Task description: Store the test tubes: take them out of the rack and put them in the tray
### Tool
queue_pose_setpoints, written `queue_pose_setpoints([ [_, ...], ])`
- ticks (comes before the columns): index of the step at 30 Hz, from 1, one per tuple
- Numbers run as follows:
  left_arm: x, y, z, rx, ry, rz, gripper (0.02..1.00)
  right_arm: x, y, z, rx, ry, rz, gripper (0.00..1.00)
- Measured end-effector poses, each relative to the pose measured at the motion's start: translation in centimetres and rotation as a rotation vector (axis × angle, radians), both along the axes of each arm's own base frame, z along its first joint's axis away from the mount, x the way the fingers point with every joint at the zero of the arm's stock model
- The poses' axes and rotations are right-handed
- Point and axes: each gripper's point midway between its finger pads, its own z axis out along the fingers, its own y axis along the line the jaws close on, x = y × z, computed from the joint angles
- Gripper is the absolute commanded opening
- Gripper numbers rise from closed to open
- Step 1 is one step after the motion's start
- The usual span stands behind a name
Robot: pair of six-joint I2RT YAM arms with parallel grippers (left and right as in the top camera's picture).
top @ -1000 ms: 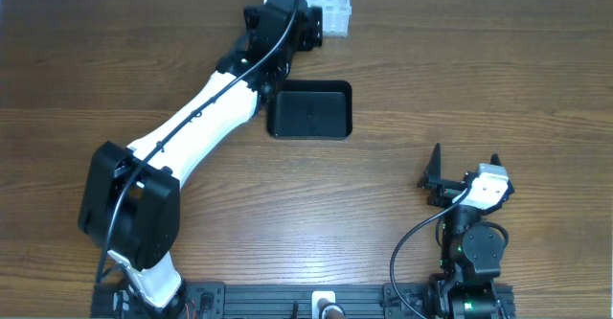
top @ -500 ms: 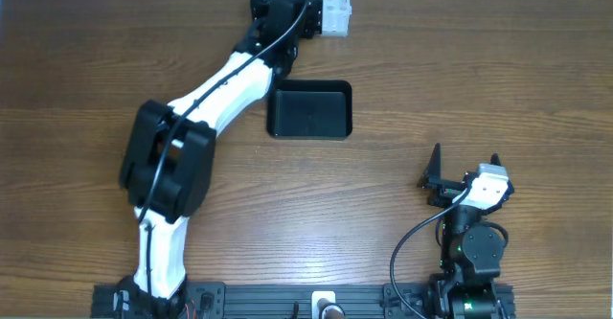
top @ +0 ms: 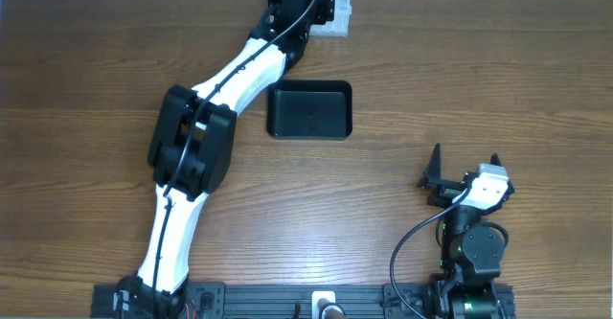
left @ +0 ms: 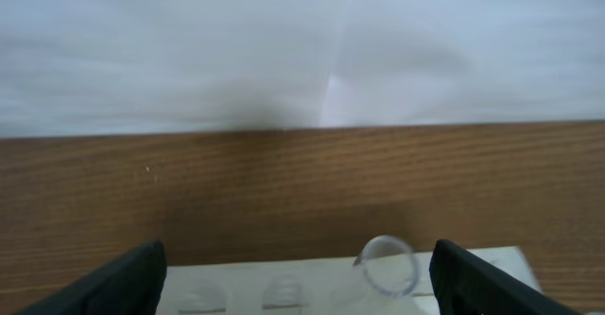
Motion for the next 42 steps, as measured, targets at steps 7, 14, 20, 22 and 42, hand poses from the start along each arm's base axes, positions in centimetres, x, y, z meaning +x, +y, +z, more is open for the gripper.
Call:
queue_pose_setpoints([
  [7,0.2,0.1,-1.2,0.004,0.017,-0.008,0.673,0.0,0.0,0.0,0.0,0.0,0.0,0.991],
  [14,0.2,0.0,-1.2,0.001,0.018,-0.02,0.538,0.0,0.0,0.0,0.0,0.0,0.0,0.993],
  [20,0.1,-0.3,-1.2,-0.004,0.021,-0.034,0.393,0.0,0.0,0.0,0.0,0.0,0.0,0.993],
  [22,0.1,-0.3,-1.2,-0.006,0.021,-0.033,0.38,0.0,0.0,0.0,0.0,0.0,0.0,0.993],
  [42,0.0,-0.5,-1.4,-0.008,0.031,-0.047,0.384,0.0,0.0,0.0,0.0,0.0,0.0,0.993],
])
